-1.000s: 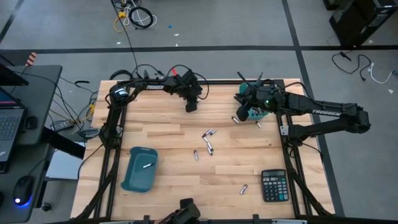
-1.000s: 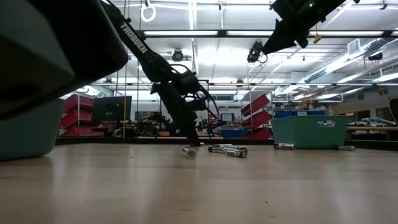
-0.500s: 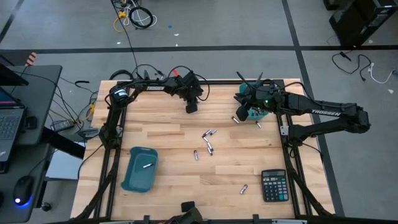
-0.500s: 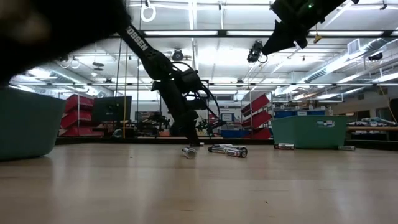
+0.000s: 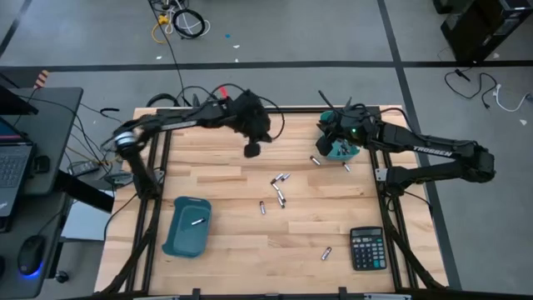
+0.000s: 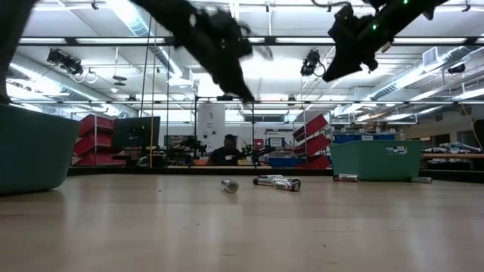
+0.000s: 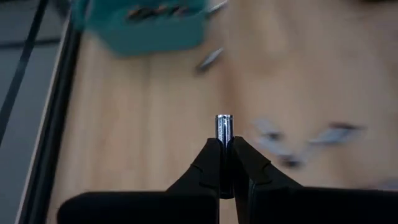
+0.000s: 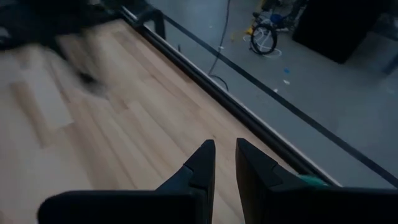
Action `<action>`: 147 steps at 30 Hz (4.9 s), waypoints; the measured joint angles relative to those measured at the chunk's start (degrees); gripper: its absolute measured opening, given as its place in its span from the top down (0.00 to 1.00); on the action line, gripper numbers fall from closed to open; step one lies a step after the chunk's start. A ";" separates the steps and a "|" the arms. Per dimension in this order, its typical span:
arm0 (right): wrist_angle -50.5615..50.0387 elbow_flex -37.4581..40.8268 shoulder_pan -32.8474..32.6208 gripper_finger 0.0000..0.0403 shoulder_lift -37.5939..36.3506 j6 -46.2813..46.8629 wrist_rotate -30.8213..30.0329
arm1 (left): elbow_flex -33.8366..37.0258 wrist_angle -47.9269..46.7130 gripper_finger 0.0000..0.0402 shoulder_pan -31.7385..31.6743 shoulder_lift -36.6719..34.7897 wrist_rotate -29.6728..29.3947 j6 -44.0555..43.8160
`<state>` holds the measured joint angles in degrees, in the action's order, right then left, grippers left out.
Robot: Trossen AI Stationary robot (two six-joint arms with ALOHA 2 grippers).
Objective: Sort batteries
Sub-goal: Put the silver battery into the blue bin
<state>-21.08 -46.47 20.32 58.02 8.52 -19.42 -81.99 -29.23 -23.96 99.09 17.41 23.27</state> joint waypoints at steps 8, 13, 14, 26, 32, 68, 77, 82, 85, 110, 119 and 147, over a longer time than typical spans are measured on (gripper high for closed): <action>4.23 3.74 1.62 0.88 0.00 1.85 3.56 | 0.24 -20.99 0.98 15.15 -16.72 -1.78 -7.82; 6.37 4.06 1.10 0.88 0.00 2.04 7.41 | 2.00 -31.23 0.98 26.29 -22.63 -10.36 -29.15; 6.59 4.06 0.79 0.88 0.00 2.04 7.52 | 2.10 -34.52 0.98 28.52 -22.88 -10.54 -33.62; 10.41 4.06 -4.06 0.88 0.00 2.26 7.67 | 14.86 -44.61 0.98 49.08 -23.39 -7.82 -62.33; 11.17 4.06 -6.95 0.88 0.00 3.53 7.69 | 19.92 -42.97 0.96 53.63 -23.32 -7.70 -64.76; 11.96 4.06 -9.86 0.88 0.00 3.42 7.65 | 12.55 -16.63 0.77 43.03 -22.03 -34.52 -22.78; 11.41 4.06 -9.86 0.88 0.00 3.40 7.65 | 14.83 -4.81 0.77 33.28 -8.27 -31.32 -2.90; 11.44 4.06 -9.86 0.88 0.00 3.51 7.63 | 14.87 -0.75 0.77 29.69 -2.10 -19.28 -1.34; 11.31 4.06 -9.86 0.88 0.00 3.53 7.63 | 14.87 -1.29 0.78 28.85 -0.18 -14.43 -0.86; 10.36 4.03 -9.86 0.88 -0.02 3.49 7.54 | 14.81 7.79 0.74 25.37 6.90 -2.67 16.64; 10.38 4.03 -9.86 0.88 -0.02 3.42 7.54 | 14.83 8.77 0.62 25.09 8.13 -1.51 20.45; 8.94 4.04 -9.86 0.88 -0.02 3.73 7.55 | 14.63 10.95 0.62 21.53 14.44 4.85 21.51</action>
<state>-12.14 -42.43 10.46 58.00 12.25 -11.87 -67.35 -18.29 -2.43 113.54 22.26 44.77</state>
